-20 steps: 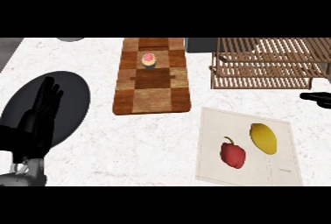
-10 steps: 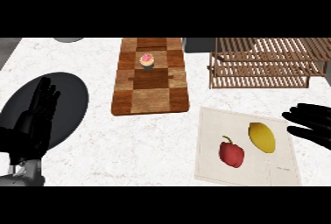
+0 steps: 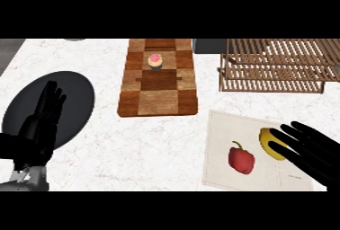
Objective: Pick the lemon from the placemat and place it in the tiered shelf
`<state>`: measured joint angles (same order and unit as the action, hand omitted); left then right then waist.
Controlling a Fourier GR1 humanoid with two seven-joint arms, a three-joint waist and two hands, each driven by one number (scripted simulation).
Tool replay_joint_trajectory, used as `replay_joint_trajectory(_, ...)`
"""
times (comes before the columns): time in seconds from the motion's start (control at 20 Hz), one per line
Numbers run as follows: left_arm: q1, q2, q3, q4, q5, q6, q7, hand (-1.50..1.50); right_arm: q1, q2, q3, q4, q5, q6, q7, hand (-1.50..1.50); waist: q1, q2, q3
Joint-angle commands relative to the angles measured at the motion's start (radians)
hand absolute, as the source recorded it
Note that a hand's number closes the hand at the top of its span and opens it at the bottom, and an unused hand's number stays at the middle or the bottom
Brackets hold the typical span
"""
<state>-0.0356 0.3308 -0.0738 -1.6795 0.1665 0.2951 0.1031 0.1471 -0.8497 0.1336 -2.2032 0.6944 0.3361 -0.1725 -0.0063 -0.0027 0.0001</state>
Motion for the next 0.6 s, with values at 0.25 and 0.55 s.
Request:
replay_joint_trajectory(0.25,-0.003,-0.033,0.012,-0.003,-0.030,-0.015,0.003,0.00,0.051,0.092,0.039,0.132,0.312,-0.136,0.014,-1.50,0.003,0.001,0.000)
replay_joint_trajectory(0.55,-0.011,-0.059,0.012,-0.048,-0.074,-0.023,0.069,0.00,-0.019,0.197,0.045,0.273,0.351,-0.134,-0.060,-1.50,0.007,0.002,0.000)
